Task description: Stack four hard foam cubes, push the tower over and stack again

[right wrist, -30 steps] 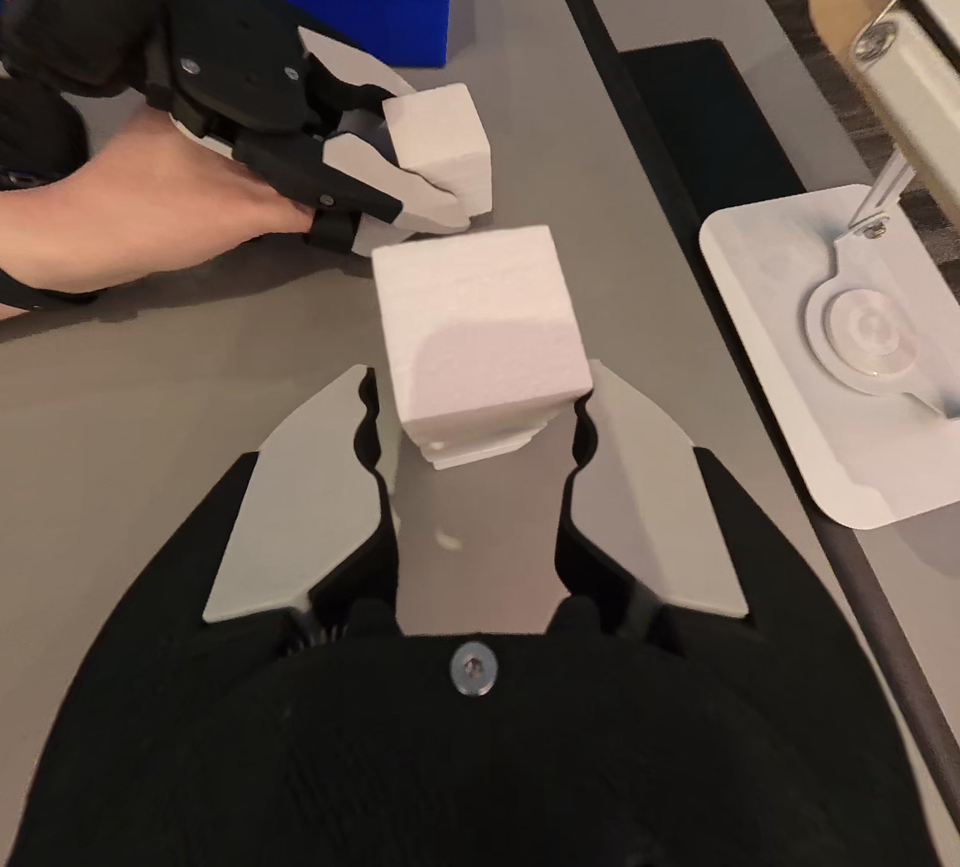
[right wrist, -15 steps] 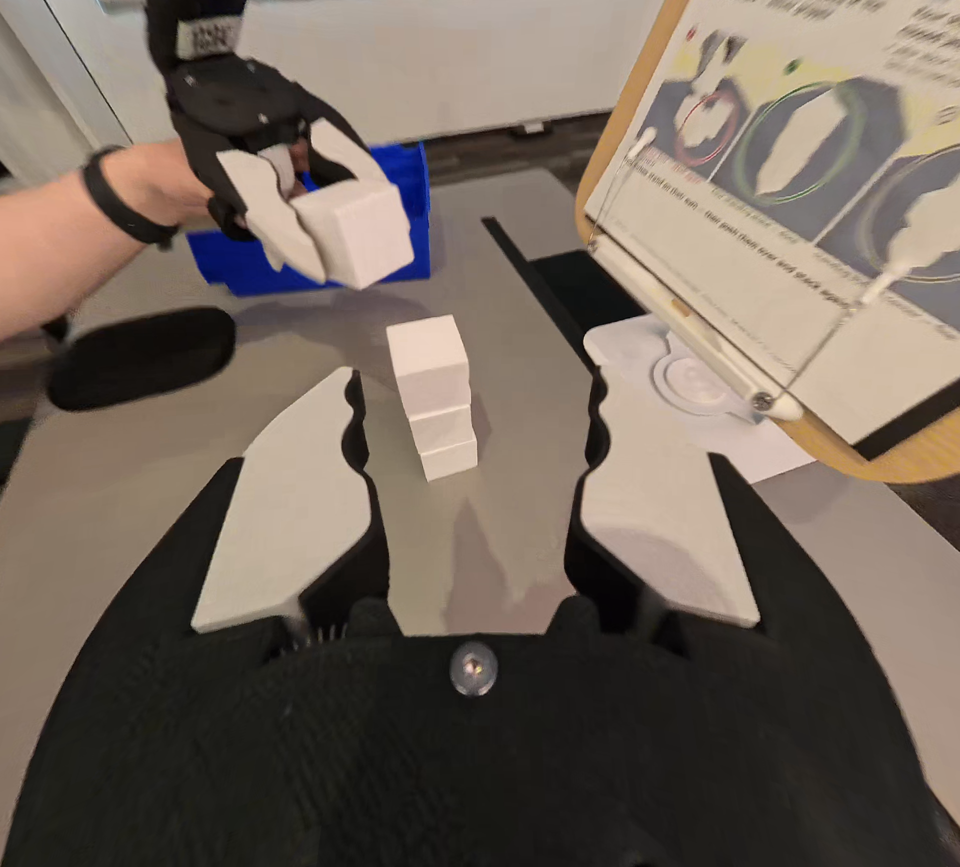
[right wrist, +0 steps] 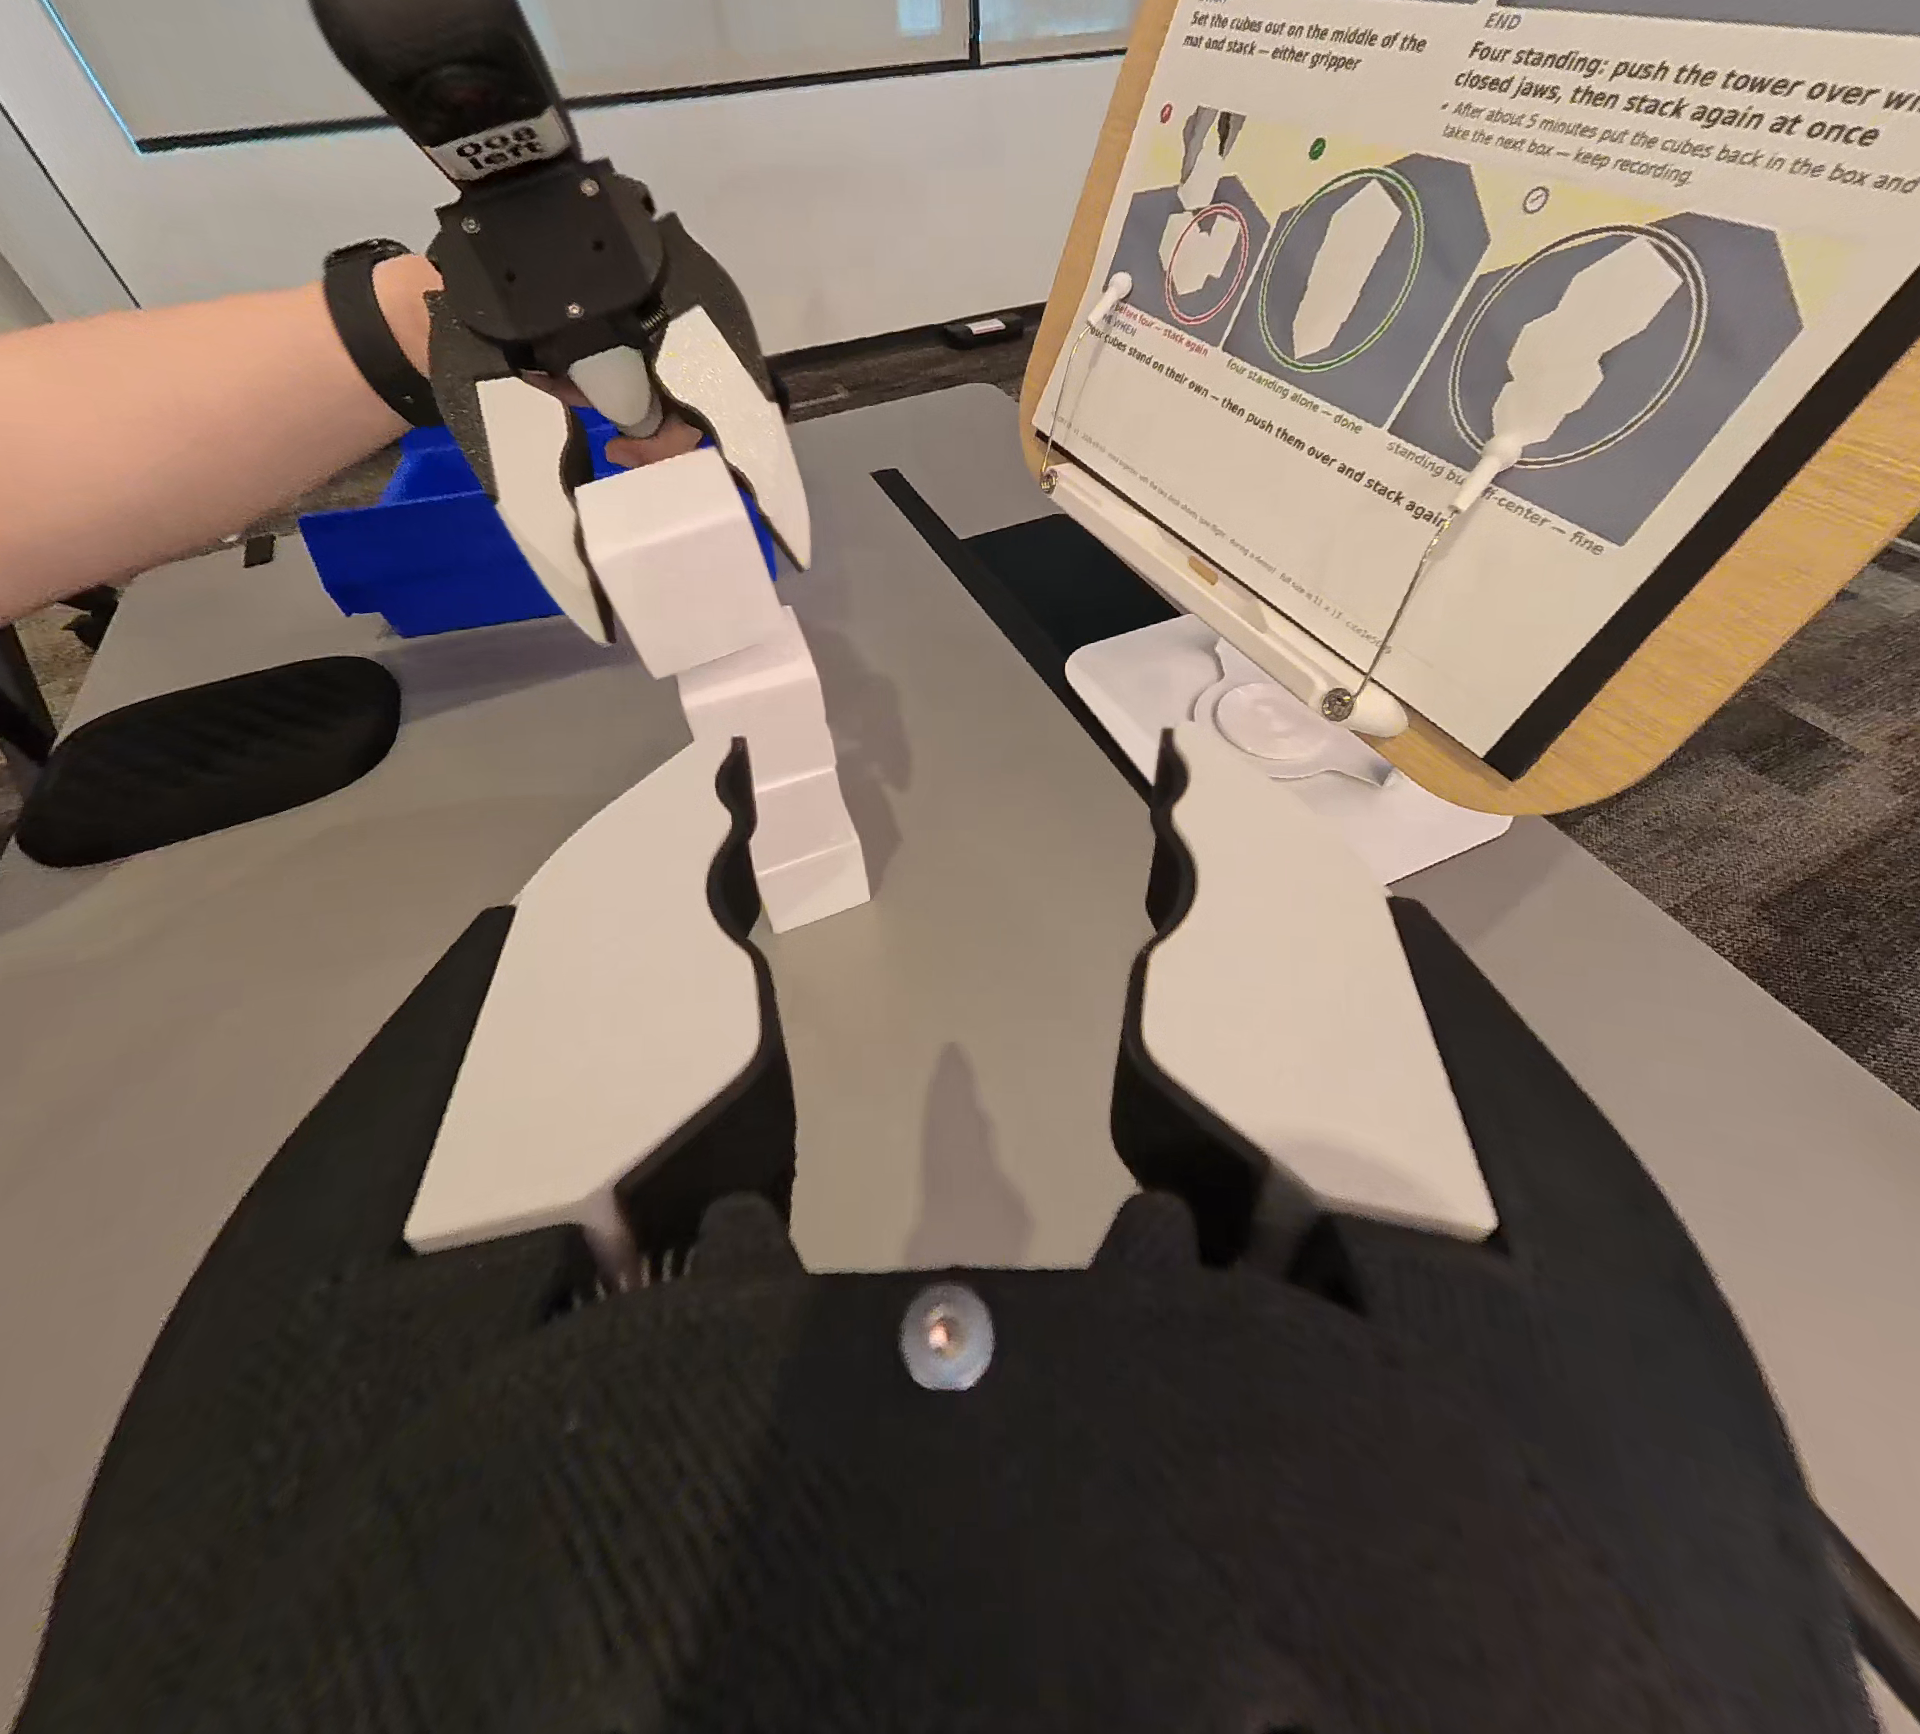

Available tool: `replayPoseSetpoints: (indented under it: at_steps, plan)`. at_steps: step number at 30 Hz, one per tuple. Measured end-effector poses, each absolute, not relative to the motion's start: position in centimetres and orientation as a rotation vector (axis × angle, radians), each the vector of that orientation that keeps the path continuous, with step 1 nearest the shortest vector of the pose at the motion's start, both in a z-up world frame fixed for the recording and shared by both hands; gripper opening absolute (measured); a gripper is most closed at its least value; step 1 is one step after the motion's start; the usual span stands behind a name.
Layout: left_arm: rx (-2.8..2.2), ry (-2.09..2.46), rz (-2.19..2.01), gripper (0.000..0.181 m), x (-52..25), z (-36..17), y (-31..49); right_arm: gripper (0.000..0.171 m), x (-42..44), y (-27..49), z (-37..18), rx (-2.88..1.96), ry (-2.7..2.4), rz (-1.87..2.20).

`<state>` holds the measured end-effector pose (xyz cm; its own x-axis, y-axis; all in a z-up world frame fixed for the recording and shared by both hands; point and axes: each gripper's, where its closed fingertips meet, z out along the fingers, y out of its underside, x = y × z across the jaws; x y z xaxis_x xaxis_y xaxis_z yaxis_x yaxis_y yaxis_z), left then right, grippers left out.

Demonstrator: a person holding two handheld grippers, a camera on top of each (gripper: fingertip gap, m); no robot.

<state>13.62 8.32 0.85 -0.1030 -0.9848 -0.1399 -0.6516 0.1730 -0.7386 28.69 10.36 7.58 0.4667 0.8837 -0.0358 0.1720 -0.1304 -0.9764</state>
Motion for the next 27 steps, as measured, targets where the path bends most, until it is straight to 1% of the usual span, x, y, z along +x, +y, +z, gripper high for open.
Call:
replayPoseSetpoints:
  at_steps: [4,12,21,23,24,27]
  plan:
    - [-1.523,1.834,-0.733,0.069,13.9,0.8,8.7,0.071,28.5,10.8,8.0,-1.572,-0.915,0.790]
    - [-1.521,1.874,-0.753,0.070,14.3,-0.4,8.7,0.071,28.7,11.3,6.8,-1.623,-0.922,0.802]
    - [-1.552,1.835,-0.793,0.070,14.1,-0.4,8.9,0.071,28.4,11.3,6.2,-1.641,-0.941,0.809]
    - [-1.608,1.827,-0.781,0.078,13.9,-0.7,9.2,0.071,28.4,11.4,5.9,-1.653,-0.945,0.813]
    - [-1.627,1.816,-0.791,0.088,14.0,-0.8,9.2,0.071,28.3,11.4,5.7,-1.658,-0.947,0.813]
    - [-1.637,1.740,-0.859,0.103,14.1,0.2,9.0,0.071,28.3,11.5,5.1,-1.676,-0.955,0.812]
